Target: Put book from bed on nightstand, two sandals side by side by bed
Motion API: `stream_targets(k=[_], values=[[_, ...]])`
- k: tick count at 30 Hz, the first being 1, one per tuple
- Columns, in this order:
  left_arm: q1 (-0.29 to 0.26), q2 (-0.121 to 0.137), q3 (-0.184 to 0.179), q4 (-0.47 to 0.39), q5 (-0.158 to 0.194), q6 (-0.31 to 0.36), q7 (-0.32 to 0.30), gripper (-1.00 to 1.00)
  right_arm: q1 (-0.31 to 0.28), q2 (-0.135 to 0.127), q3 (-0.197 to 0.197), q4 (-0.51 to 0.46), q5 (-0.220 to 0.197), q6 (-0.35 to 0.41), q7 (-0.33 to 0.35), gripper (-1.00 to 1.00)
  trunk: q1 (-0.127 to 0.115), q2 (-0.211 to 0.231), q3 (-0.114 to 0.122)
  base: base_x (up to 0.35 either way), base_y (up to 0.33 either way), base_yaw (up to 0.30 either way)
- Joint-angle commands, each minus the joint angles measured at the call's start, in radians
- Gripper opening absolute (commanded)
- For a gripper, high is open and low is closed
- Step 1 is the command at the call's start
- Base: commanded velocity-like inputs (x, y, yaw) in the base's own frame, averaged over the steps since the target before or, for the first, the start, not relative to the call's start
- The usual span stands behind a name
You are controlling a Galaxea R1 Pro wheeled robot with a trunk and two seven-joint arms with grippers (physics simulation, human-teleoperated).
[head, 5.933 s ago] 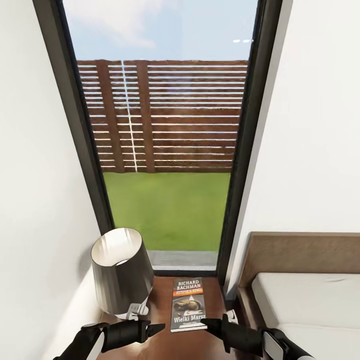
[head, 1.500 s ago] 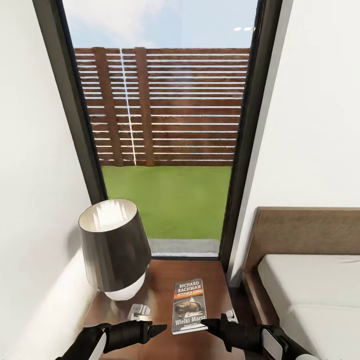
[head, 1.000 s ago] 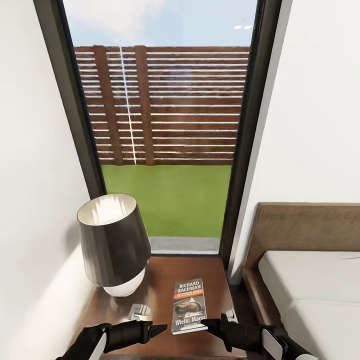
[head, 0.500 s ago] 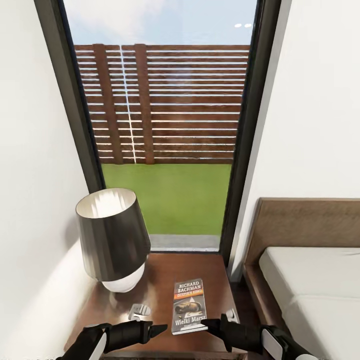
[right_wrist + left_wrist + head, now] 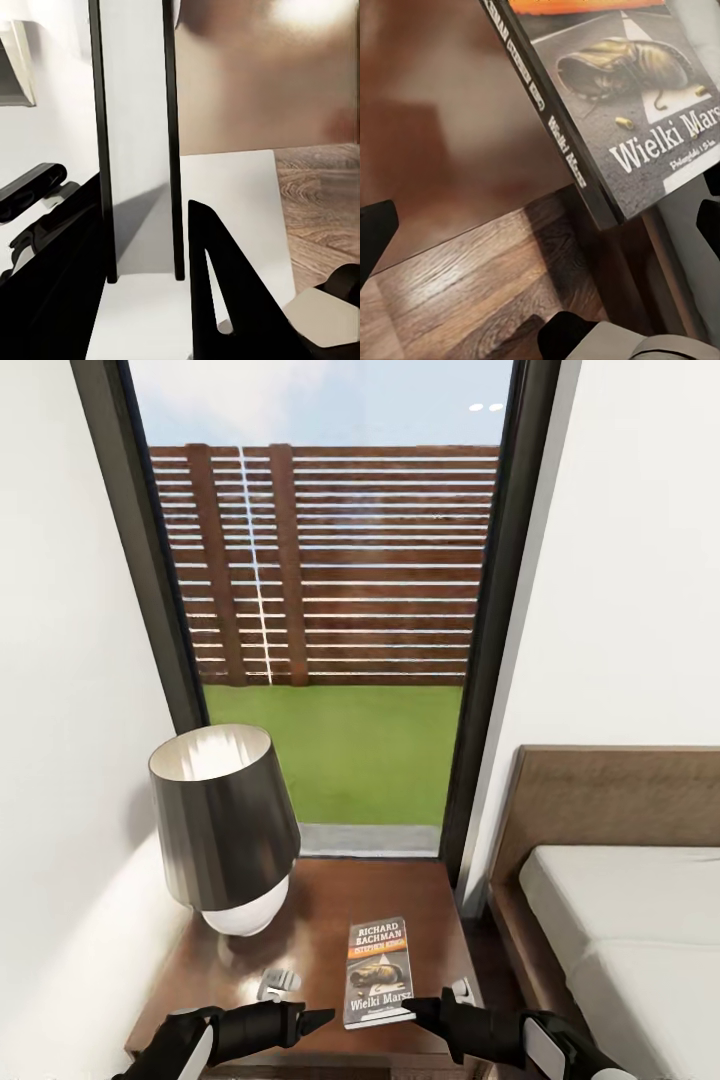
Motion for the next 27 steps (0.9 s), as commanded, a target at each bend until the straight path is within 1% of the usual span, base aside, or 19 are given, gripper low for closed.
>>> stream_targets(k=[1,20,27], values=[[0.0,0.0,-0.001,0.0,0.009,0.01,-0.001,1.0,-0.001,-0.001,0.008,-0.001,-0.012,0.006,0.0,-1.0,0.004,-0.008,-0.004,0.0,0.0,0.0],[0.0,0.0,0.0,0.0,0.009,0.01,0.0,1.0,-0.001,-0.001,0.006,-0.001,-0.012,0.006,0.0,-1.0,0.077,-0.141,-0.064,0.0,0.0,0.0],[0.0,0.001,-0.001,0.0,0.009,0.01,-0.001,1.0,-0.001,-0.001,0.008,-0.001,-0.012,0.006,0.001,-1.0,0.077,-0.141,-0.064,0.035,0.0,0.0]])
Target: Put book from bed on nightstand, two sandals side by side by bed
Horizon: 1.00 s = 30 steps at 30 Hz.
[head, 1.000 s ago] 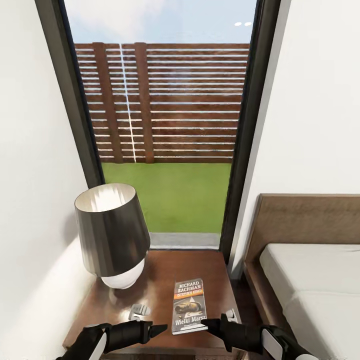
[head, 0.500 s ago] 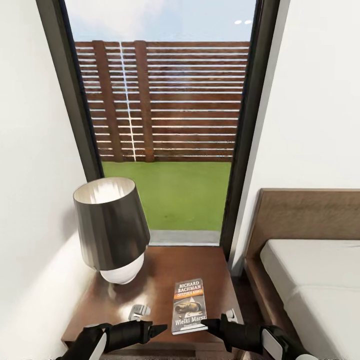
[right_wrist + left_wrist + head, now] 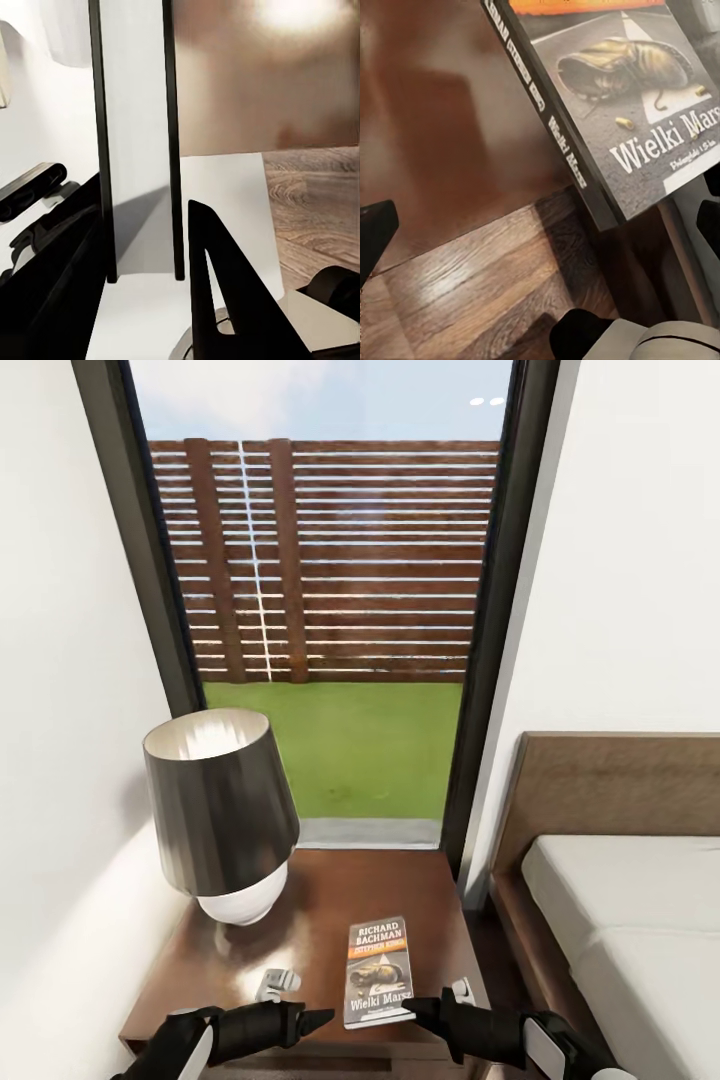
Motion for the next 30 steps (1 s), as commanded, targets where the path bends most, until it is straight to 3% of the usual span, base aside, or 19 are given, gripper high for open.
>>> stream_targets(k=[1,12,20,30], values=[[0.0,0.0,-0.001,0.0,0.009,0.01,-0.001,1.0,-0.001,-0.001,0.006,0.0,-0.012,0.005,0.0,-1.0,0.0,0.0,-0.001,0.238,0.0,0.0],[0.0,0.0,-0.001,0.0,0.009,0.01,-0.001,1.0,-0.001,-0.001,0.007,0.0,-0.012,0.005,0.0,-1.0,0.0,0.0,-0.001,0.109,0.0,0.0],[0.0,0.0,0.0,0.0,0.009,0.01,-0.001,1.0,-0.001,-0.001,0.007,-0.001,-0.012,0.005,0.0,-1.0,0.0,0.0,-0.001,0.256,0.0,0.0],[0.0,0.0,0.0,0.0,0.009,0.01,-0.001,1.0,-0.001,-0.001,0.006,0.0,-0.012,0.005,0.0,-1.0,0.0,0.0,-0.001,0.021,0.0,0.0]])
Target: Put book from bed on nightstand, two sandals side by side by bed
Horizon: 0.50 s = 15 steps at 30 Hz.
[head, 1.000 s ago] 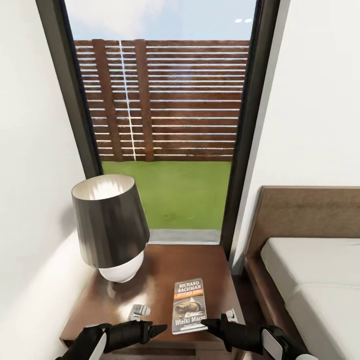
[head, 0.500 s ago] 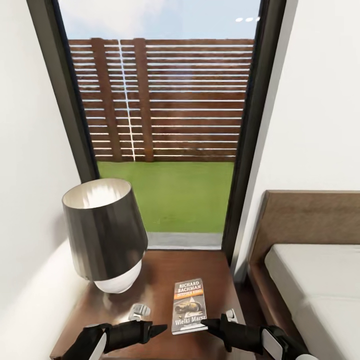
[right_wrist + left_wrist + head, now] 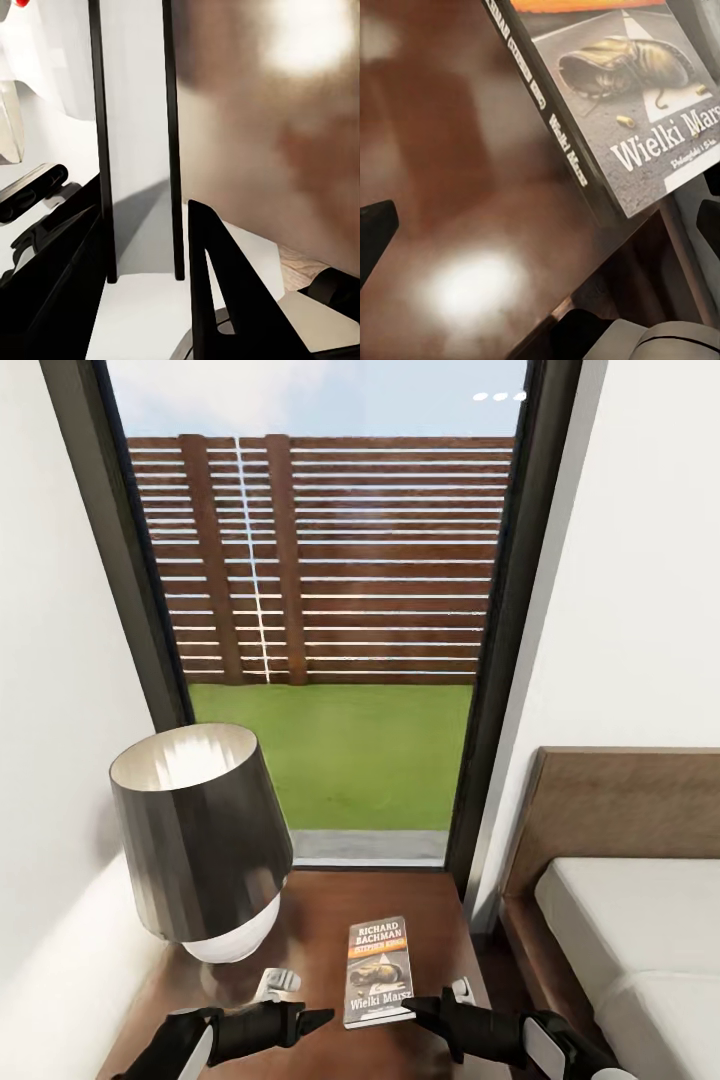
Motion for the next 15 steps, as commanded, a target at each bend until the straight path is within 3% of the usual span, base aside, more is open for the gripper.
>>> stream_targets(k=[1,15], values=[[0.0,0.0,-0.001,0.0,0.009,0.01,-0.001,1.0,-0.001,-0.001,0.008,0.0,-0.01,0.005,0.0,-1.0,0.0,0.0,-0.001,0.001,0.0,0.0],[0.0,0.0,-0.001,0.0,0.009,0.01,-0.001,1.0,0.0,-0.001,0.008,0.0,-0.01,0.005,0.001,-1.0,0.053,-0.098,-0.045,0.0,0.0,0.0]])
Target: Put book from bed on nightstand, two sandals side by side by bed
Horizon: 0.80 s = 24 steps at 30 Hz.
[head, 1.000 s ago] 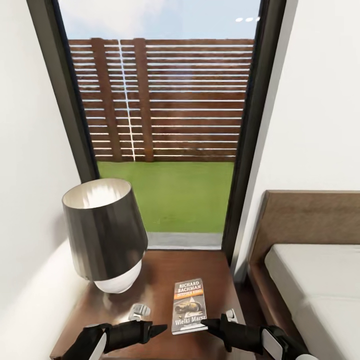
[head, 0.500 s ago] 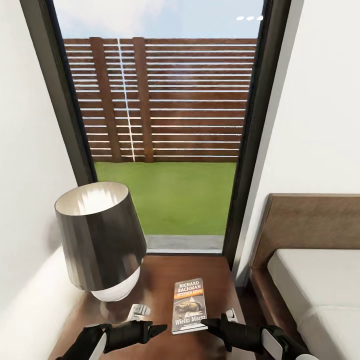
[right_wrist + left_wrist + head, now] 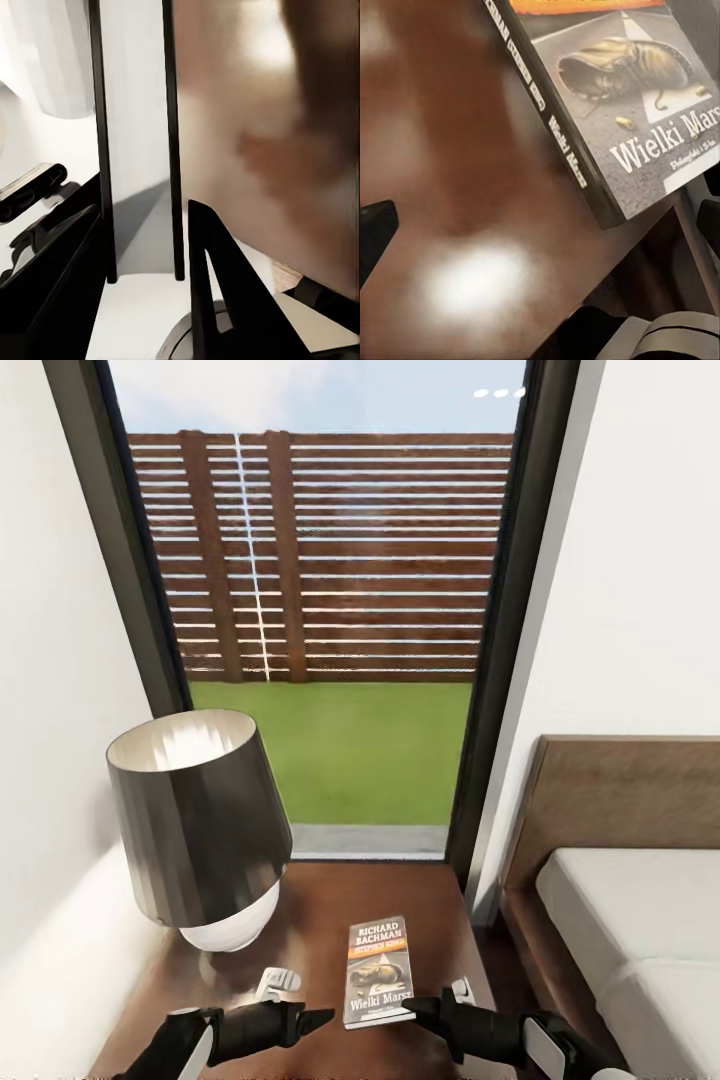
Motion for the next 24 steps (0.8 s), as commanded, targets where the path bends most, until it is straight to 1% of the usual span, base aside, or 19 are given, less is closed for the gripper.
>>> stream_targets(k=[1,14,23,24], values=[[0.0,0.0,-0.001,0.0,0.009,0.01,-0.001,1.0,-0.001,-0.001,0.008,0.0,-0.012,0.006,0.0,-1.0,0.004,-0.008,-0.004,0.0,0.0,0.0],[0.0,0.0,-0.001,0.0,0.009,0.01,-0.001,1.0,-0.001,-0.001,0.008,0.0,-0.012,0.006,0.0,-1.0,0.054,-0.099,-0.045,0.0,0.0,0.0],[0.0,0.0,-0.001,0.0,0.009,0.01,-0.001,1.0,0.0,-0.001,0.006,-0.001,-0.012,0.006,0.0,-1.0,0.054,-0.099,-0.045,0.0,0.0,0.0],[0.0,0.0,-0.001,0.0,0.009,0.01,-0.001,1.0,-0.001,-0.001,0.006,0.0,-0.012,0.006,0.0,-1.0,0.057,-0.106,-0.048,0.0,0.0,0.0]])
